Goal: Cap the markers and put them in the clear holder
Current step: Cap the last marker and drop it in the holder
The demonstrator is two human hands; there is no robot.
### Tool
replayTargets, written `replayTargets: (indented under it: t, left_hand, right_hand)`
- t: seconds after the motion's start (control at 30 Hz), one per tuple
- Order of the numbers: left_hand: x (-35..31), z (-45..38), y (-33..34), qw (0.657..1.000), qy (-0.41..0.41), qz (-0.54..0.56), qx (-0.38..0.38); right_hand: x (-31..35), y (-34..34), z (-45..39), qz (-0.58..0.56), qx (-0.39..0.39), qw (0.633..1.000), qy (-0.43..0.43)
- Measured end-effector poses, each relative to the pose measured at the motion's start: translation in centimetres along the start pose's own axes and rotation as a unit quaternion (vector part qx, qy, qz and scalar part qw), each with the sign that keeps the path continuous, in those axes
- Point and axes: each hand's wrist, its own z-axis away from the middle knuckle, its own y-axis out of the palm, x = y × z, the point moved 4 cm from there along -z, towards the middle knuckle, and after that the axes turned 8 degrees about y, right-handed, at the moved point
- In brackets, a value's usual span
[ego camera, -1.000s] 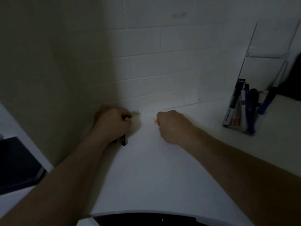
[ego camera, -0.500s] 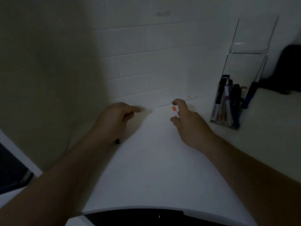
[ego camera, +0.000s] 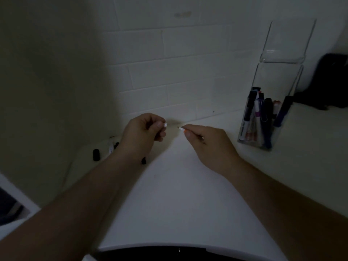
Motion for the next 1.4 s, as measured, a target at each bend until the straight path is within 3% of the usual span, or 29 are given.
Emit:
replayTargets:
  t: [0.37,0.43,0.6,0.87,1.07,1.17,1.27,1.4]
  left_hand:
    - [-0.3,0.6,1.0,0.999,0.004,0.015,0.044]
    - [-0.3,0.8,1.0,0.999,0.010,-0.016,0.047]
    - [-1.0,1.4,1.5,0.972,0.063,-0.219,0.061]
    - [-1.4,1.7,2.2,0.977,0.068,-0.194,0.054]
    - [-1.4,2.4,2.6,0.962,0.107,-0.232,0.095]
    - [-2.1,2.9,3.2,0.962,0.125,-0.231,0.073]
    - [-3.1,3.6,4.4,0.946,0.187,-0.248,0.091]
    - [-3.3,5.2,6.0,0.850,0.362,-0.347,0.162]
  right_hand:
    - [0.5,0.5,-0.2,0.053,0.011,0.998,-0.030]
    - [0.4,0.5,-0.2,0.082,0.014,0.996,-0.033]
    - [0.9,0.3,0.4,0.144,0.012,0.989,-0.038]
    - [0.6,0.2,0.5,0.127,0.013,0.991,-0.034]
    - [-0.1,-0.3,0.1,0.101,0.092,0.990,-0.019]
    - [1.0,-1.8,-0.2,0.078,0.132,0.988,-0.025]
    - [3.8,-6.6,-0.5,-0.014,0.033,0.998,-0.045]
    - [6.3,-16.3,-1.0,-0.004,-0.226,0.965,-0.130]
